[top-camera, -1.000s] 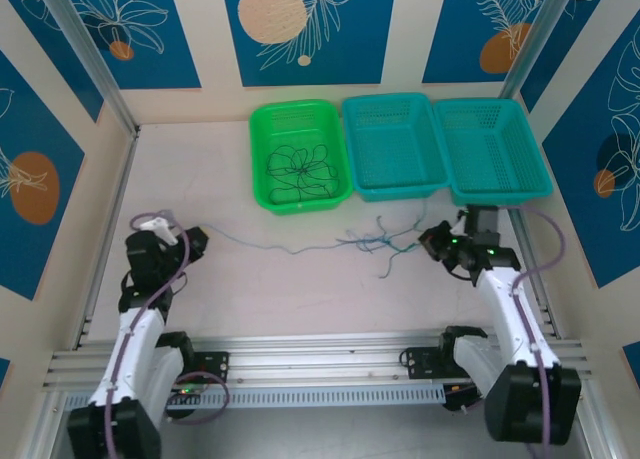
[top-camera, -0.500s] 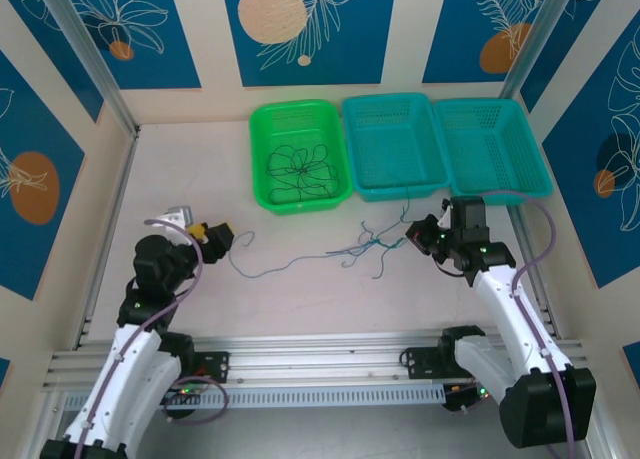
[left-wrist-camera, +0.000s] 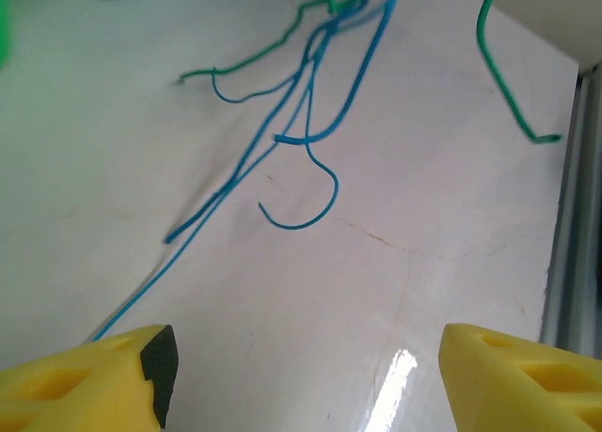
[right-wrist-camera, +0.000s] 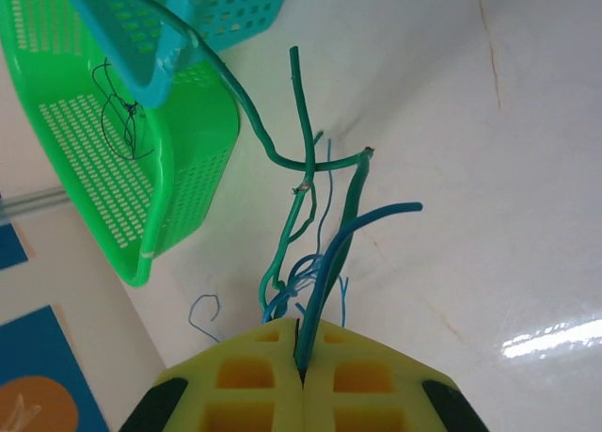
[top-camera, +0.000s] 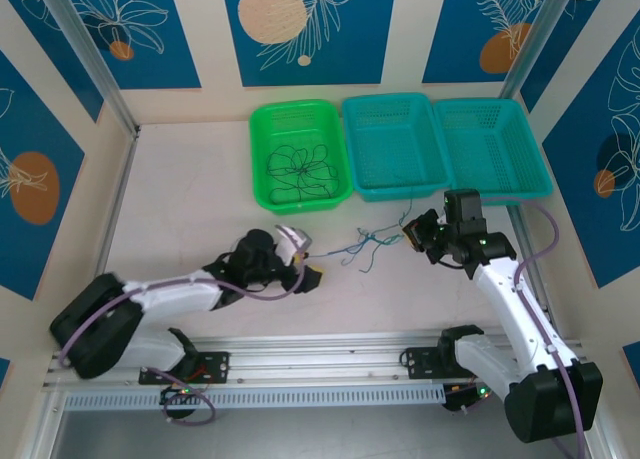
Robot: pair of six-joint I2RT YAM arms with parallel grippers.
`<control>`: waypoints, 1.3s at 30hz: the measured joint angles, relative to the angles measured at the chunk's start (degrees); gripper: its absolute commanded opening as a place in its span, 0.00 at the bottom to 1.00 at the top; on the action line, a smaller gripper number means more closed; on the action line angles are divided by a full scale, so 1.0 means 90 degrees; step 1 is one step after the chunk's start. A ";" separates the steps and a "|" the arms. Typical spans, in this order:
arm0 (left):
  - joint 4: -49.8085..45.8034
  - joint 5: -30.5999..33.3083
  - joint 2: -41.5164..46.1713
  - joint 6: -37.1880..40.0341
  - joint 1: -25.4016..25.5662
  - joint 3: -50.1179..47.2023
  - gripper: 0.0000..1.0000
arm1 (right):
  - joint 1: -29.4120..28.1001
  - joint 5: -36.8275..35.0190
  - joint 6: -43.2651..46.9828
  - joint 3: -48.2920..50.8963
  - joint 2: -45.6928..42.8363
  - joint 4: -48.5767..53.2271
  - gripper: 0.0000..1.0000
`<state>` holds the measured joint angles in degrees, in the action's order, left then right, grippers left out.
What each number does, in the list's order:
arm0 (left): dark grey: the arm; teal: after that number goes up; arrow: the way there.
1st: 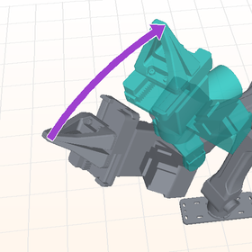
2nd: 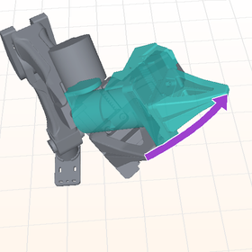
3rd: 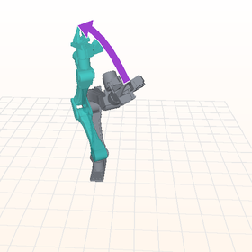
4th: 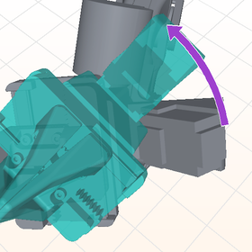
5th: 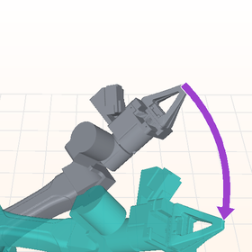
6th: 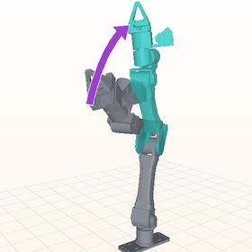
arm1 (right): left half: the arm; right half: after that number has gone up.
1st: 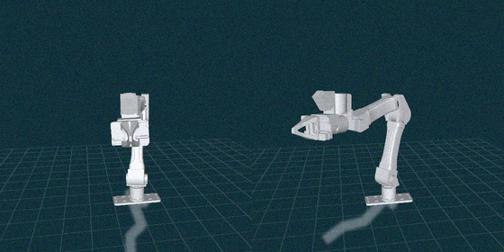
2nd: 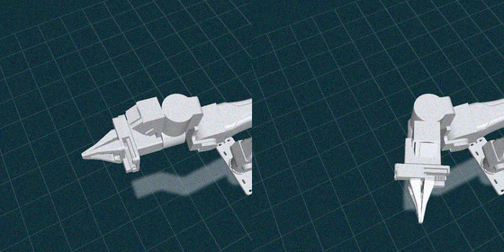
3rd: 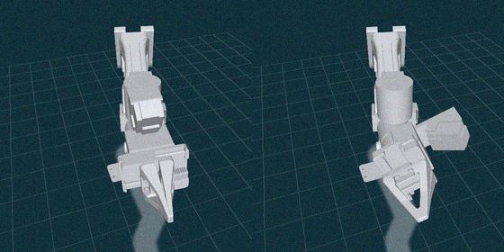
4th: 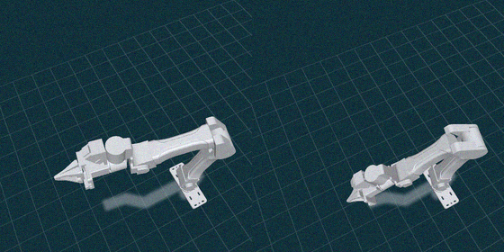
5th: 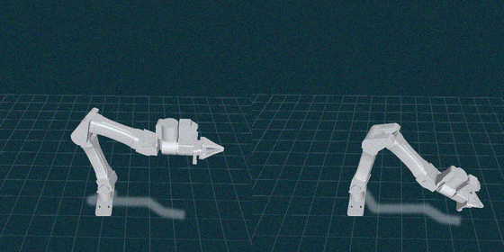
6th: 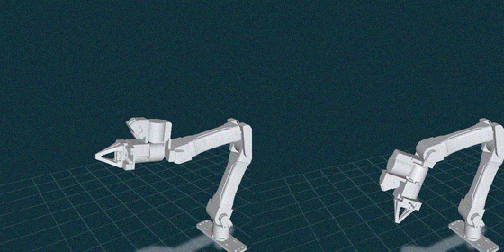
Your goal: Untangle the cables
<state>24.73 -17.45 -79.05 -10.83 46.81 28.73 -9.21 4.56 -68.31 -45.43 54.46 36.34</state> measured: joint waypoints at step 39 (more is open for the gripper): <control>0.1649 0.0709 -0.0920 0.0585 -0.0012 0.0461 0.07 | 0.1506 0.0087 -0.0957 -0.0267 -0.0112 0.0420 0.00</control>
<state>39.57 -11.07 -87.33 -5.56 46.70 32.88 4.34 5.34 -76.93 -47.83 53.45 40.12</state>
